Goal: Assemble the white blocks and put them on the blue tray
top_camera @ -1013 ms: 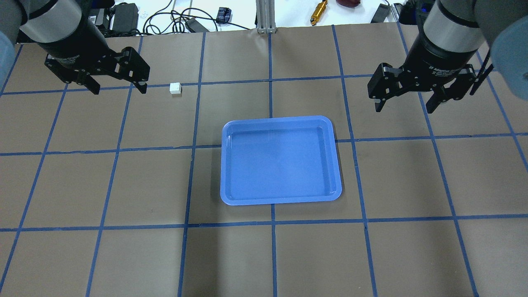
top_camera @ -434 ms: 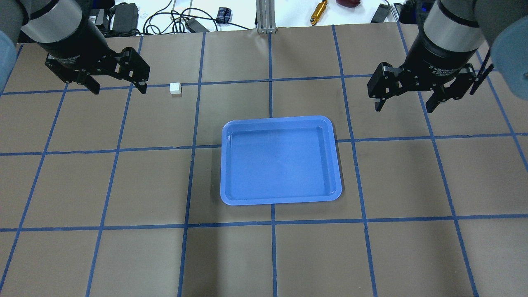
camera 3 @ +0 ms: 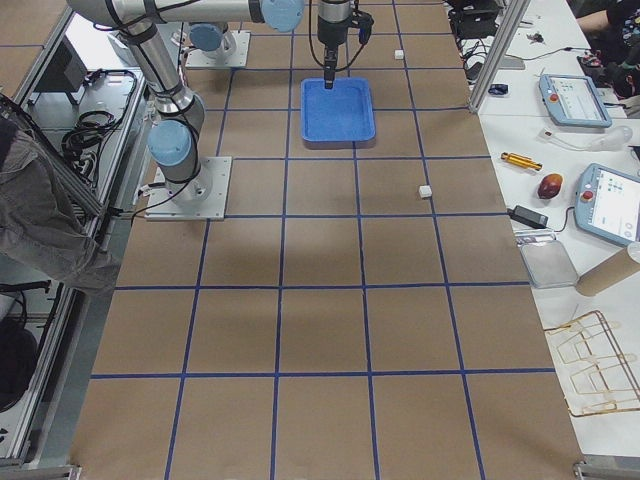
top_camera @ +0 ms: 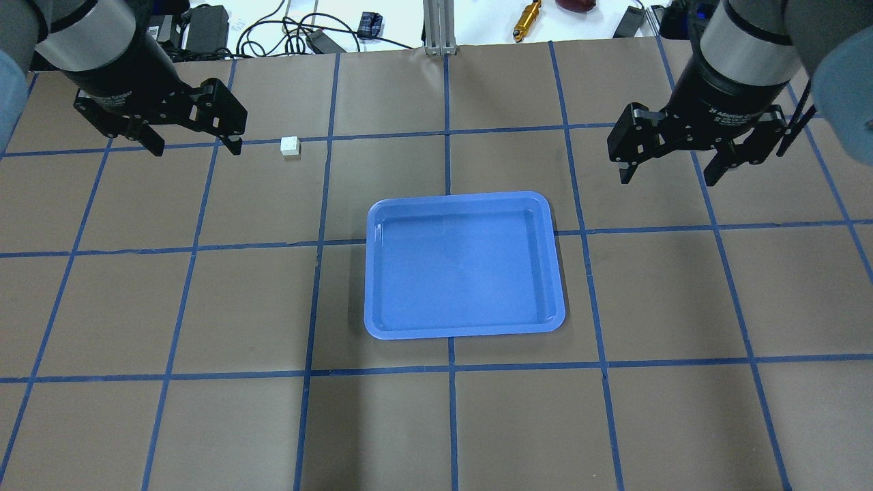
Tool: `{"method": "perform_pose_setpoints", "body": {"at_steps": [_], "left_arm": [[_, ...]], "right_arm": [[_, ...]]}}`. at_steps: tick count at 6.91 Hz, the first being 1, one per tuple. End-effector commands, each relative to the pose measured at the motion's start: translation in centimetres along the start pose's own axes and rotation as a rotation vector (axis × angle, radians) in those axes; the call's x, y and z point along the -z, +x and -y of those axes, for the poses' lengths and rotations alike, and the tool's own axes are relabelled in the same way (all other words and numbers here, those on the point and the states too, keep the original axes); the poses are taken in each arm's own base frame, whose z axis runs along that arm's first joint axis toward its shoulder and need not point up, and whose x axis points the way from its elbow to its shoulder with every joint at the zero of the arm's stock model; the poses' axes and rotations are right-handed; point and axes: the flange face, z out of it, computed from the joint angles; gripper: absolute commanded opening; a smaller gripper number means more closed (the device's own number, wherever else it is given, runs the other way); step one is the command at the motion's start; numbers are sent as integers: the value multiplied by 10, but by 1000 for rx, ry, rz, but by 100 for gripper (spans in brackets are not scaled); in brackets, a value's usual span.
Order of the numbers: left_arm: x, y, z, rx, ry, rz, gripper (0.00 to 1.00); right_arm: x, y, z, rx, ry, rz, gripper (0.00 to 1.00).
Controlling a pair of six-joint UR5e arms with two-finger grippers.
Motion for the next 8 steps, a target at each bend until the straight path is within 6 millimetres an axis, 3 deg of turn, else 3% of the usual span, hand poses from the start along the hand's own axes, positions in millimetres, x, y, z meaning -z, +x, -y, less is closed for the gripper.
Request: {"method": "perform_pose_setpoints", "body": {"at_steps": [1, 4, 7, 8], "left_arm": [[2, 0, -1, -1, 3, -1, 100], [-4, -2, 11, 0, 7, -13, 100], [-64, -5, 73, -45, -2, -39, 100], [-72, -8, 98, -83, 3, -32, 100]], "right_arm": [[0, 0, 0, -1, 0, 0, 100], [0, 0, 0, -2, 0, 0, 100], [0, 0, 0, -2, 0, 2, 100], [0, 0, 0, -2, 0, 0, 100]]}}
